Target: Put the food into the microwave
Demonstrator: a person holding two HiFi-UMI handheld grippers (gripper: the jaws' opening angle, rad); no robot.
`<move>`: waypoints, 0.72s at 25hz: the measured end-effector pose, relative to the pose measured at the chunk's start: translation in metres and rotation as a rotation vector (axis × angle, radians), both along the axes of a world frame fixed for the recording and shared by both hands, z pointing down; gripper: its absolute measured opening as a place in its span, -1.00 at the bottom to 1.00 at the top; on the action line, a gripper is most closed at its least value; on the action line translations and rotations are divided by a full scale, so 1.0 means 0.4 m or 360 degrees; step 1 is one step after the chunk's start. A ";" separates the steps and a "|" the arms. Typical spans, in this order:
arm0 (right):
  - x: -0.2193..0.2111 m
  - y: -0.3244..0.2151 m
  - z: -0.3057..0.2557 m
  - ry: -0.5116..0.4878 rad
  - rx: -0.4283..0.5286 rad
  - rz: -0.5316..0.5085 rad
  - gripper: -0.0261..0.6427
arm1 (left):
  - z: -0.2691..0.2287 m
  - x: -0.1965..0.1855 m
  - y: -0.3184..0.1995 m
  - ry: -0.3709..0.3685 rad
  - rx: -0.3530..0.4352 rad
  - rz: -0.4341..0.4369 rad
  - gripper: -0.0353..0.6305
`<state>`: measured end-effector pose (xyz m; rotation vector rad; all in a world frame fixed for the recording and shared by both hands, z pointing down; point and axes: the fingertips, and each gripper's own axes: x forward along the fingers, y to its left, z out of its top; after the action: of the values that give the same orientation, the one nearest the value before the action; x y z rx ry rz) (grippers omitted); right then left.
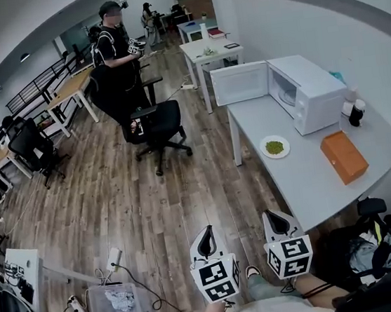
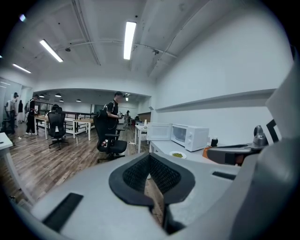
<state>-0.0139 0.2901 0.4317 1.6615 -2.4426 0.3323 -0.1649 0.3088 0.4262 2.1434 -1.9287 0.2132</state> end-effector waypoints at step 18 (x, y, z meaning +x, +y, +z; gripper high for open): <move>-0.018 -0.328 -0.003 -0.0029 -0.0017 -0.0084 -0.87 | -0.011 0.002 -0.316 -0.0029 -0.0009 -0.0052 -0.90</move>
<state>-0.0212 0.1589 0.4303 1.5935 -2.4878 0.3541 -0.1641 0.1822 0.4217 2.1116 -1.9691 0.2326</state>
